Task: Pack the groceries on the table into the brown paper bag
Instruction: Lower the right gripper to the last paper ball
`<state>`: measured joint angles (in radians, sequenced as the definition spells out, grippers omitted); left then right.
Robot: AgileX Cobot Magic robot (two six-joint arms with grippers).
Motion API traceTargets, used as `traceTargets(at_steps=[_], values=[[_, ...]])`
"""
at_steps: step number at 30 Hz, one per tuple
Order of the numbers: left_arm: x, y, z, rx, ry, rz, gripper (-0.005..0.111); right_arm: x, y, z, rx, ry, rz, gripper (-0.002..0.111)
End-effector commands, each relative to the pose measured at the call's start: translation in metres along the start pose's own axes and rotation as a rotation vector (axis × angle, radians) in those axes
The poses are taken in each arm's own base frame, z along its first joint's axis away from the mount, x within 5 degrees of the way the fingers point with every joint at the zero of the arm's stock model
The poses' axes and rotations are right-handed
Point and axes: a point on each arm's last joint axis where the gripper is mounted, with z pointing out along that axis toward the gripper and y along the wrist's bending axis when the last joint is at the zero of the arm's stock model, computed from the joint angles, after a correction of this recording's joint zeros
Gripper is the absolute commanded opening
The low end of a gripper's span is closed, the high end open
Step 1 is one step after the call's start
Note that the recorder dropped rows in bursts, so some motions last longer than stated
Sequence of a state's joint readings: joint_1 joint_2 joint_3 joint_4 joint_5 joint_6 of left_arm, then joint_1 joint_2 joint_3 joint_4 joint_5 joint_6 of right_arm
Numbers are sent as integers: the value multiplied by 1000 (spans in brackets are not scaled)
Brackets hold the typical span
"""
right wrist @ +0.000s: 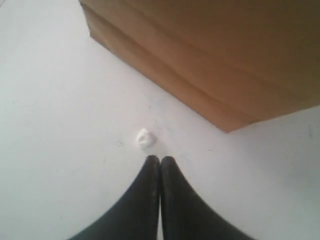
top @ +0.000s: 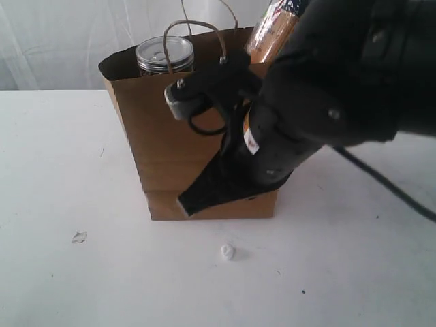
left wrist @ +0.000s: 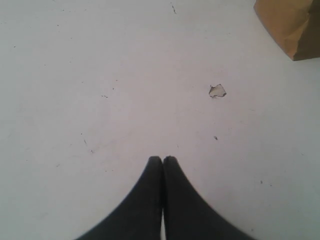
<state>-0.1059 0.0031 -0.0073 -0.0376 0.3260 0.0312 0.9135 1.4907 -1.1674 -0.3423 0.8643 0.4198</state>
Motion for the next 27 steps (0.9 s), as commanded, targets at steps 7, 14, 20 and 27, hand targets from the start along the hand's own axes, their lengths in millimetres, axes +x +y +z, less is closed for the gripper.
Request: traceTargets(at_steps=[7, 14, 20, 27], values=[[3, 0, 1, 3, 11, -7, 0, 19, 28, 81, -99, 170, 103, 38], [3, 0, 1, 3, 11, -7, 0, 13, 9, 123, -36, 241, 281, 40], [3, 0, 1, 3, 11, -7, 0, 14, -12, 138, -102, 283, 394, 40], [3, 0, 1, 3, 11, -7, 0, 18, -11, 147, -100, 301, 374, 40]])
